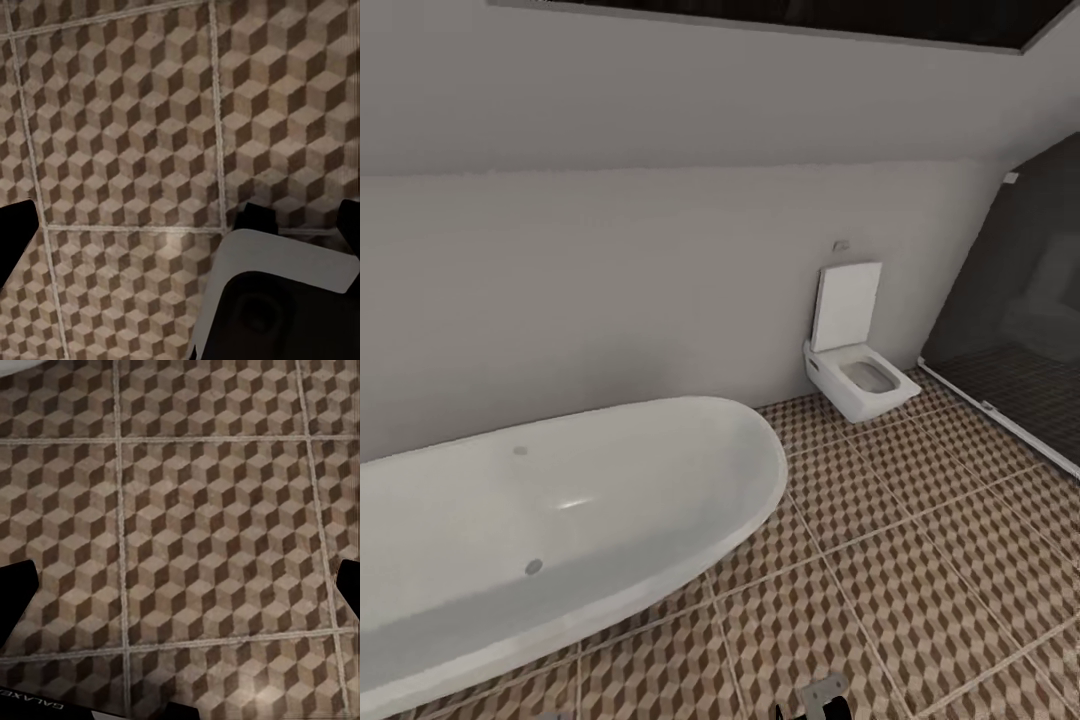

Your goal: Take the four mousetraps from the cabinet in the bathroom and place them on the bathroom floor. Make sure all four end up on the same floor surface, and ensure that at least two of them are either under or directly next to the same bathroom sink.

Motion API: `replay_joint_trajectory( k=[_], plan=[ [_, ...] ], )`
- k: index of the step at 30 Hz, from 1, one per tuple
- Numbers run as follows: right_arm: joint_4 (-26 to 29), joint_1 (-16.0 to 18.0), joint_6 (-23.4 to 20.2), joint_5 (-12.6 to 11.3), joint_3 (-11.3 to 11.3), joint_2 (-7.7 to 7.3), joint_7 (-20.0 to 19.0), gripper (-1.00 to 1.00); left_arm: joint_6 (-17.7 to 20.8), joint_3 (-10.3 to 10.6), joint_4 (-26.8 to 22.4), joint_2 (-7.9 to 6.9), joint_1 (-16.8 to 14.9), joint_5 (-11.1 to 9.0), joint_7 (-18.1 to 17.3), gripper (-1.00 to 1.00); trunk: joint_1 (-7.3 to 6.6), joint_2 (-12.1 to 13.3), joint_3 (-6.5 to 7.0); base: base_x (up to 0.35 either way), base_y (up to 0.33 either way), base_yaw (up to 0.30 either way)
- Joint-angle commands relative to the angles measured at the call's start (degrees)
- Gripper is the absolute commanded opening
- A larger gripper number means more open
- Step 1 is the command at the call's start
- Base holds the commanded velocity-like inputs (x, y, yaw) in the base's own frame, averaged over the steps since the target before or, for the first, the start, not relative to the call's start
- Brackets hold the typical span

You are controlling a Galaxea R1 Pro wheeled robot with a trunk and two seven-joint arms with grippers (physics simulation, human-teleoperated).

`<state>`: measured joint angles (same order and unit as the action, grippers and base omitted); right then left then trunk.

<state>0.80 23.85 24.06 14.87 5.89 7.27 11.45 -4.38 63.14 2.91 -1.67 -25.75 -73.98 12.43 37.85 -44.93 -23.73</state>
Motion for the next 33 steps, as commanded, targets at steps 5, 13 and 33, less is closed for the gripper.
replay_joint_trajectory(
  k=[5, 13, 33],
  plan=[
    [-0.1, 0.07, 0.02, 0.32, 0.44, 0.02, 0.59, 1.0, -0.1, 0.4, -0.01, 0.0, -0.01, -0.38, 0.14, 1.0, 0.01, -0.05, 0.23, 0.0, 0.0, -0.257],
    [-0.1, 0.06, 0.02, 0.31, 0.44, 0.02, 0.59, 1.0, -0.1, 0.4, -0.01, 0.0, -0.01, -0.38, 0.14, 1.0, 0.01, -0.05, 0.68, 0.0, 0.0, -0.257],
    [-0.1, 0.06, 0.02, 0.29, 0.44, 0.02, 0.59, 1.0, -0.1, 0.4, -0.01, 0.0, -0.01, -0.38, 0.14, 1.0, 0.01, -0.05, 1.83, 0.0, 0.0, -0.257]
  ],
)
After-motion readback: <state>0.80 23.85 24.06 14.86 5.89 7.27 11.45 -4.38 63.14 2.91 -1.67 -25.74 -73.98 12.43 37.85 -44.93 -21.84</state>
